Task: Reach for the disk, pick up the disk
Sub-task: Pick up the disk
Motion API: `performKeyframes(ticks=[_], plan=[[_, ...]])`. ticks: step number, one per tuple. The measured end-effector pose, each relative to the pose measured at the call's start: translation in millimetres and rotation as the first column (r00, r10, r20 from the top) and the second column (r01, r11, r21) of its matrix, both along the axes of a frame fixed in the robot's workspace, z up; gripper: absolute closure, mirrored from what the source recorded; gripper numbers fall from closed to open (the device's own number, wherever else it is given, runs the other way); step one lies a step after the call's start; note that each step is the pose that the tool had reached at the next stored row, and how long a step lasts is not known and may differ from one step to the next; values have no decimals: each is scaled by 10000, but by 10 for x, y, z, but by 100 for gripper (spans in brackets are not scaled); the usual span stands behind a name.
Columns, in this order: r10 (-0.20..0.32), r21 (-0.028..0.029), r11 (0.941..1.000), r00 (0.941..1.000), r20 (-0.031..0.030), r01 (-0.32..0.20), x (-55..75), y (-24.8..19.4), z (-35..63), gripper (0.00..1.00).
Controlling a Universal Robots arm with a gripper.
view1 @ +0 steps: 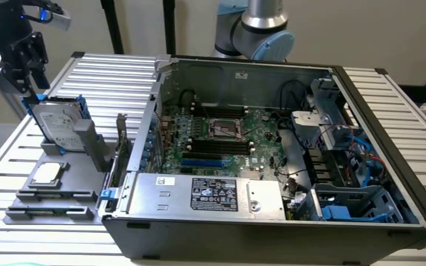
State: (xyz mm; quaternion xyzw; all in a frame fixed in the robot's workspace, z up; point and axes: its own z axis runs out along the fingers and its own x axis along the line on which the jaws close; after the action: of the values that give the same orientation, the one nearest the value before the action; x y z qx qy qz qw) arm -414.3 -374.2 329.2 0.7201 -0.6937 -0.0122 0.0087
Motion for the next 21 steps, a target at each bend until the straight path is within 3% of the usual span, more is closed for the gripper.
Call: performKeyframes(ticks=[10, 12, 16, 21], plan=[[115, -4, 9999, 9999, 11, -115, -21, -12, -133, 46], [116, -5, 9999, 9999, 53, -116, -32, -18, -164, 46], [106, -6, 9999, 9997, 210, -105, -49, -26, -223, 46], [99, -7, 10000, 9997, 224, -99, -56, -32, -260, 46]])
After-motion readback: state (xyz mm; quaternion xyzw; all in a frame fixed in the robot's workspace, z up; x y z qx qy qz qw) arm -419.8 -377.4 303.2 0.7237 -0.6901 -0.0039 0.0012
